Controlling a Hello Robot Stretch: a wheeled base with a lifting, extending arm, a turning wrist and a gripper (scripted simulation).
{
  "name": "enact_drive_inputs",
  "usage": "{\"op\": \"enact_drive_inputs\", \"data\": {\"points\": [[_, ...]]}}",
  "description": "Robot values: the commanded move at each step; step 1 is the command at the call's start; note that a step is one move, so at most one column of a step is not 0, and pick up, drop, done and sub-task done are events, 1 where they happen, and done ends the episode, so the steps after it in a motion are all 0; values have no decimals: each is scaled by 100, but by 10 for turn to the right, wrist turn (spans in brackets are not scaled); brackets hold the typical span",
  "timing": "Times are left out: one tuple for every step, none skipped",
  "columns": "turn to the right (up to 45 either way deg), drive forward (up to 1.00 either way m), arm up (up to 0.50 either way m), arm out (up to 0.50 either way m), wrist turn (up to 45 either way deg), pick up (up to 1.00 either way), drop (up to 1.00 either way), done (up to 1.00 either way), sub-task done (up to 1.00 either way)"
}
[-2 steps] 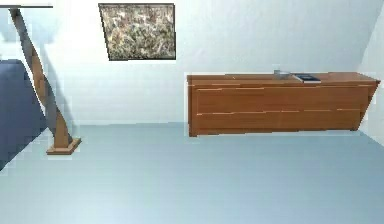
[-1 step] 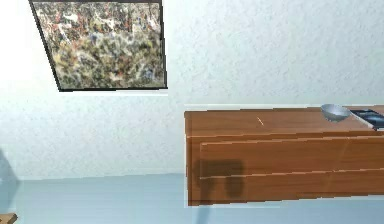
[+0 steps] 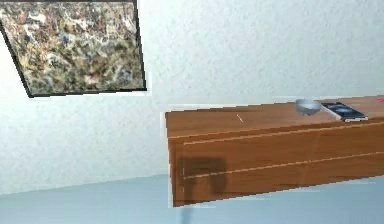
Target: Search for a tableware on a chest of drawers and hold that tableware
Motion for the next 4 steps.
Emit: {"op": "enact_drive_inputs", "data": {"points": [[0, 45, 0, 0, 0, 0, 0, 0, 0], [450, 0, 0, 0, 0, 0, 0, 0, 0], [240, 0, 0, 0, 0, 0, 0, 0, 0], [0, 60, 0, 0, 0, 0, 0, 0, 0]]}}
